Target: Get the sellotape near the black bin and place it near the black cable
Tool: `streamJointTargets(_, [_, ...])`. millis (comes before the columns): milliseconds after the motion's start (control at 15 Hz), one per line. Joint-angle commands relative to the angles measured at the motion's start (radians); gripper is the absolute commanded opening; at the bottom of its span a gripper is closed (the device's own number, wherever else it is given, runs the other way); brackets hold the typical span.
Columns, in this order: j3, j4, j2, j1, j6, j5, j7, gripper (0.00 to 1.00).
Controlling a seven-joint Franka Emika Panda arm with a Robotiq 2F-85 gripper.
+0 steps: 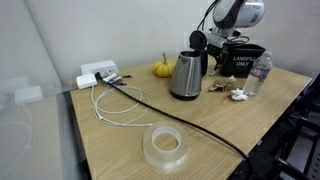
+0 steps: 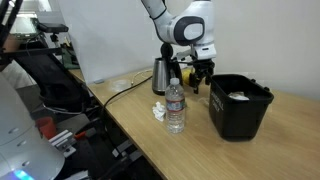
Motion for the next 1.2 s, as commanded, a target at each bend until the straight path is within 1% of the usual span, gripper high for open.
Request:
streamJointTargets(0, [0.006, 0.030, 0.033, -0.003, 0.001, 0.008, 0.012, 1.00])
streamJointTargets(267, [-0.006, 0.049, 0.081, 0.002, 0.019, -0.008, 0.008, 1.00])
streamJointTargets(467, [-0.003, 0.058, 0.116, -0.003, 0.025, 0.003, 0.002, 1.00])
streamJointTargets(667, [-0.020, 0.070, 0.142, 0.010, 0.036, -0.013, 0.004, 1.00])
streamJointTargets(733, [-0.023, 0.072, 0.145, 0.011, 0.041, -0.013, 0.003, 0.95])
streamJointTargets(800, [-0.025, 0.074, 0.146, 0.012, 0.043, -0.014, 0.003, 0.73])
streamJointTargets(933, [-0.030, 0.077, 0.149, 0.015, 0.043, -0.018, 0.004, 0.68])
streamJointTargets(1000, [-0.031, 0.079, 0.150, 0.016, 0.043, -0.018, 0.003, 0.62])
streamJointTargets(1067, [-0.031, 0.080, 0.152, 0.015, 0.042, -0.018, 0.003, 0.53])
streamJointTargets(1133, [-0.028, 0.082, 0.153, 0.013, 0.041, -0.015, 0.001, 0.47])
